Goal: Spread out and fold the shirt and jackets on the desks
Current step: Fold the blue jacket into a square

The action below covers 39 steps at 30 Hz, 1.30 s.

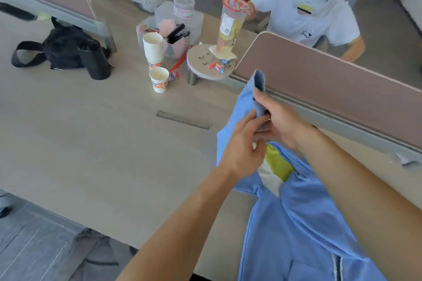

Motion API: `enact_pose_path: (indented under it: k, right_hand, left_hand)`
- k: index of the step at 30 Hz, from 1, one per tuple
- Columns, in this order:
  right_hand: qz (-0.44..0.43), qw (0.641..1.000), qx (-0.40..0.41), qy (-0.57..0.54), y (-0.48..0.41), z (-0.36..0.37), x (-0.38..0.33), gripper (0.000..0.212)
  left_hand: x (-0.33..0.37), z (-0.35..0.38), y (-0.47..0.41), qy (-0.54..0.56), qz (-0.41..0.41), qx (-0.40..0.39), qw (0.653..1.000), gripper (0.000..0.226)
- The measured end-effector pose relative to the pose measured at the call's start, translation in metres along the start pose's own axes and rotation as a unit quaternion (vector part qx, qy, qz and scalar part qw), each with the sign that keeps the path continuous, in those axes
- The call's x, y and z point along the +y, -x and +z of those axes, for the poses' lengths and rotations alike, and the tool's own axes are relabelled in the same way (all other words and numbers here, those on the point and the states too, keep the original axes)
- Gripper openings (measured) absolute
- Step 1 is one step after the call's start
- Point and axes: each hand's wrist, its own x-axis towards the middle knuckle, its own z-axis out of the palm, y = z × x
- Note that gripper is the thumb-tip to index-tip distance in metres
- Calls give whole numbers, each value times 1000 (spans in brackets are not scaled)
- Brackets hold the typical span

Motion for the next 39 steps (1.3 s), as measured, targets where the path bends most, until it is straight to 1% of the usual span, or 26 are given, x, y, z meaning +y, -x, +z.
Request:
enact_pose_path:
  k: [3,4,5,7,8,9,10,11,13,14,15,17,19,20,21,22,24,26,27,29,31,33,35,37,38,39]
  right_hand:
    - [-3,993,117,20,24,-45,16,27]
    - [4,988,154,11,33,-60,24,16]
    - [9,982,187,-6,42,-75,33,10]
    - [17,966,244,-86,57,-108,54,11]
    - [15,954,265,-136,65,-125,64,13]
    - [13,941,279,-189,73,-142,75,16]
    - [8,930,283,-236,82,-159,86,19]
    - [1,919,280,-277,90,-178,98,23]
    - [-20,905,264,-332,110,-210,119,30]
    - [-34,900,259,-350,121,-227,130,31]
    - [-47,892,252,-373,131,-241,142,32]
    - [-58,882,266,-385,148,-271,168,37]
    - [-52,881,302,-362,159,-295,192,35]
    - [-30,877,320,-357,164,-304,200,35]
    - [-12,880,330,-341,166,-311,208,27]
    - [15,883,342,-321,166,-318,216,9]
    - [63,890,361,-270,165,-335,237,27]
    - [92,882,376,-268,163,-358,267,29]
    - [100,868,389,-292,160,-368,285,27]
    - [119,850,388,-336,155,-385,320,24]
    - [157,860,372,-310,151,-390,353,30]
    - [215,869,362,-262,149,-385,378,43]
    - [246,868,376,-212,147,-385,404,45]
    - [251,863,425,-102,144,-378,415,50]
    - [241,858,454,-15,142,-371,414,46]
    - [208,856,468,65,138,-362,412,41]
  left_hand:
    - [15,42,-3,40,11,-101,994,40]
    - [17,55,-4,35,7,-128,991,35]
    - [16,66,-3,20,12,-143,989,32]
    - [9,92,7,-27,44,-137,989,33]
    - [2,104,14,-77,51,-120,989,35]
    - [-8,115,22,-139,38,-101,984,37]
    - [-19,124,30,-205,-2,-90,975,41]
    - [-32,132,38,-264,-76,-106,956,50]
    - [-59,142,55,-356,-255,-178,881,75]
    - [-70,145,63,-383,-301,-189,853,81]
    - [-81,145,69,-403,-320,-188,837,79]
    - [-97,147,77,-411,-336,-195,824,68]
    - [-107,149,78,-380,-353,-208,829,56]
    - [-109,150,78,-366,-358,-204,835,50]
    - [-110,151,78,-355,-359,-193,841,45]
    - [-108,152,76,-348,-357,-177,849,40]
    - [-104,157,75,-343,-340,-140,865,33]
    - [-103,159,77,-340,-325,-102,876,29]
    - [-104,160,78,-340,-322,-85,880,28]
    - [-107,161,83,-344,-332,-63,876,24]
    - [-110,162,86,-362,-344,-67,864,22]
    - [-111,166,87,-394,-353,-92,844,31]
    - [-110,171,91,-430,-331,-99,834,46]
    - [-108,179,95,-482,-240,-108,836,63]
    - [-106,184,96,-491,-182,-132,841,71]
    - [-104,191,95,-481,-127,-168,851,76]
